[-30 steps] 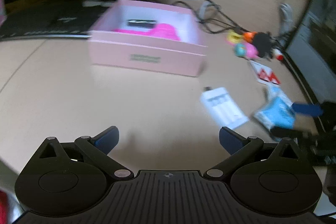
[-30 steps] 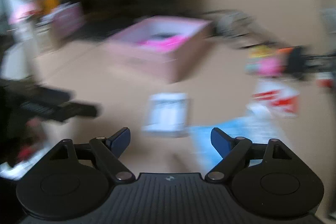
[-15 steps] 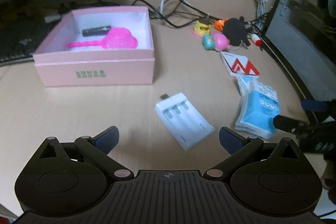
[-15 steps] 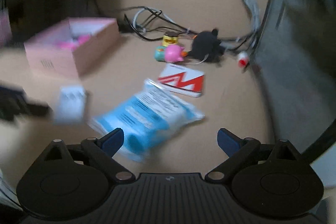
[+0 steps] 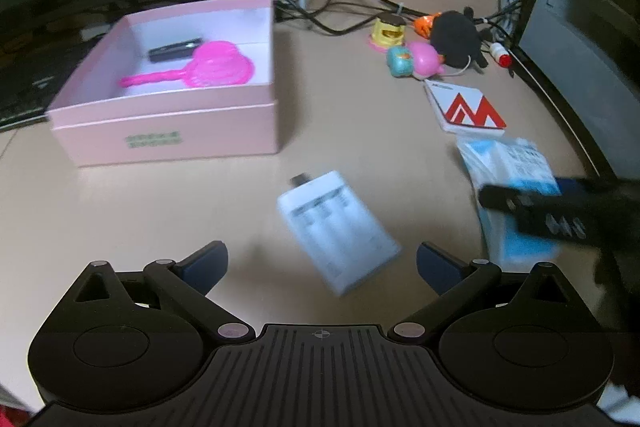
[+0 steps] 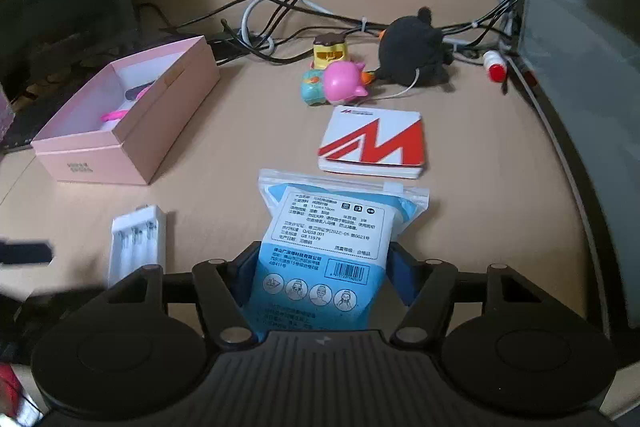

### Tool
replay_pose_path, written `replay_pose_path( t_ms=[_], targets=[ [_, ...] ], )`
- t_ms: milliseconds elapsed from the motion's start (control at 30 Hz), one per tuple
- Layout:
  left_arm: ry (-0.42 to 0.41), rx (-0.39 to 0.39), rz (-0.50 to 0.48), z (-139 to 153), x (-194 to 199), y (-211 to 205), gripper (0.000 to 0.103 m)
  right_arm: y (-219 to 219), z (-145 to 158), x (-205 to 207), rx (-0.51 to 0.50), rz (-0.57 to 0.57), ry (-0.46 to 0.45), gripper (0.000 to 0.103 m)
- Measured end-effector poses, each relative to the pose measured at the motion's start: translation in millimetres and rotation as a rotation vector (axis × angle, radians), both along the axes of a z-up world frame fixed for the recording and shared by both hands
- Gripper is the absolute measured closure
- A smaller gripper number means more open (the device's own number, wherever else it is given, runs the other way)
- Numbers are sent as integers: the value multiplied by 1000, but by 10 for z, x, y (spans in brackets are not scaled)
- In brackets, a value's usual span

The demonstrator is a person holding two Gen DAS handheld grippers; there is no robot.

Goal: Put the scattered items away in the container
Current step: 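Lift the blue bag with the right gripper while the left gripper approaches the white charger, then grasp the white battery charger with the left gripper while the right gripper holds the blue bag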

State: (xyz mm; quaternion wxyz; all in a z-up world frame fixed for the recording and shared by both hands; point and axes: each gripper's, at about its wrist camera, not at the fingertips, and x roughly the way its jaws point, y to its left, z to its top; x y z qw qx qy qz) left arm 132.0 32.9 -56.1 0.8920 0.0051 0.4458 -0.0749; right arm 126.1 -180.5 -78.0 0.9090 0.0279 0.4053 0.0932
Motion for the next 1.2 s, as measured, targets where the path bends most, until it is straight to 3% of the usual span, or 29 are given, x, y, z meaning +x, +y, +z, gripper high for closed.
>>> replay_pose_path(
  t_ms=[33, 67, 200, 400, 467, 567, 667, 800, 900, 1000, 1100, 1200],
  targets=[
    [9, 14, 4, -29, 56, -61, 25, -36, 13, -40, 2, 3, -6, 38],
    [22, 25, 6, -59, 109, -111, 30, -67, 21, -70, 1, 5, -10, 38],
    [32, 36, 25, -95, 232, -197, 18, -130, 54, -150, -16, 22, -32, 38],
    [45, 41, -1, -136, 247, -244, 16, -138, 71, -176, -29, 50, -54, 38],
    [42, 50, -46, -131, 180, -217, 9, -131, 73, -172, -37, 62, -56, 38],
    [7, 160, -68, -130, 40, -98, 7, -117, 75, -162, -39, 77, -57, 38],
    [-5, 248, 21, -136, -14, 193, 8, -79, 66, -163, -51, 97, -65, 38],
    [-8, 309, 186, -123, 30, 599, 8, -12, 17, -159, -67, 119, -58, 38],
    [-18, 186, 216, -10, 30, 729, 6, 36, -9, -162, -74, 129, -48, 38],
    [-27, 38, 145, 70, 14, 634, 3, 62, -6, -168, -74, 136, -48, 38],
    [-46, 34, 105, 54, 69, 345, 3, 69, 4, -161, -76, 141, -53, 37],
    [-69, 39, 136, 9, 191, 93, 2, 81, 6, -164, -85, 143, -63, 37]
  ],
)
